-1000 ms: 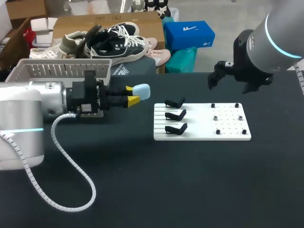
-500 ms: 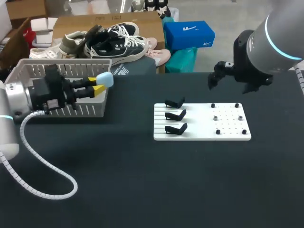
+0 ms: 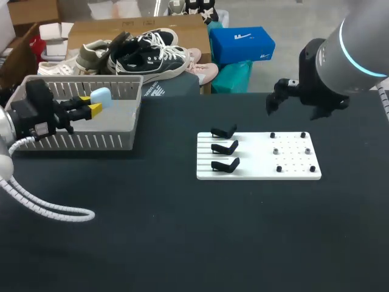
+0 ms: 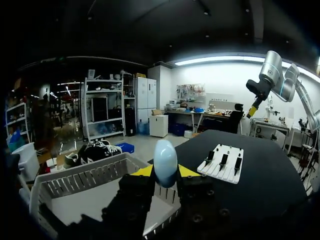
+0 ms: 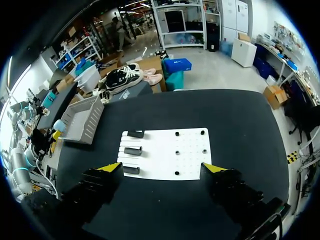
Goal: Pick up each earbud case from the left stands, insert the matching earbuds, close the lid, and place the case in the box.
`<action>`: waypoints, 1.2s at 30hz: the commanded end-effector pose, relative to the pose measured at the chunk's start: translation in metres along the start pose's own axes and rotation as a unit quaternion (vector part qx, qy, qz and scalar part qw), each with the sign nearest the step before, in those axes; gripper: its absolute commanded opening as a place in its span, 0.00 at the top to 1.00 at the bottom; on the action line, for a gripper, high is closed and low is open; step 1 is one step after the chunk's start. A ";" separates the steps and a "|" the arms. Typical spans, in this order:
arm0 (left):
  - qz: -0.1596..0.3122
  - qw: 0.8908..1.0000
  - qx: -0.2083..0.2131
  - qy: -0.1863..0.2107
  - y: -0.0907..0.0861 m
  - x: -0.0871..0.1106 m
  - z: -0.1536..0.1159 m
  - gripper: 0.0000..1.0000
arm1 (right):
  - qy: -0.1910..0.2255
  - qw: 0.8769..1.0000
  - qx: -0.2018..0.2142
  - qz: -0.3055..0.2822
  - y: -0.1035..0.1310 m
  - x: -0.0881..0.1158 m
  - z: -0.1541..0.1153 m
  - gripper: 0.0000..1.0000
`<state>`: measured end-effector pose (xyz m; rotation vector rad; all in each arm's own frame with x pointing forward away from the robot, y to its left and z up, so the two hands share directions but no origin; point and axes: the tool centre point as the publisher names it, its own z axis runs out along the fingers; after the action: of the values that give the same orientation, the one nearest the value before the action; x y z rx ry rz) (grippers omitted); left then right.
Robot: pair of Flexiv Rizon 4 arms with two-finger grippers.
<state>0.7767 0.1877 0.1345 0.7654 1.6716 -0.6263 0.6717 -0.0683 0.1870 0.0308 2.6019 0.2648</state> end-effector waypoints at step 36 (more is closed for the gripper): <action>0.005 0.997 0.077 0.005 -0.089 -0.026 0.073 0.00 | -0.006 1.000 0.000 0.001 0.000 0.003 0.001 0.00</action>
<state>0.7681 0.0761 0.1400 0.8697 1.6385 -0.7395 0.6717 -0.0684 0.1870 0.0307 2.6016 0.2651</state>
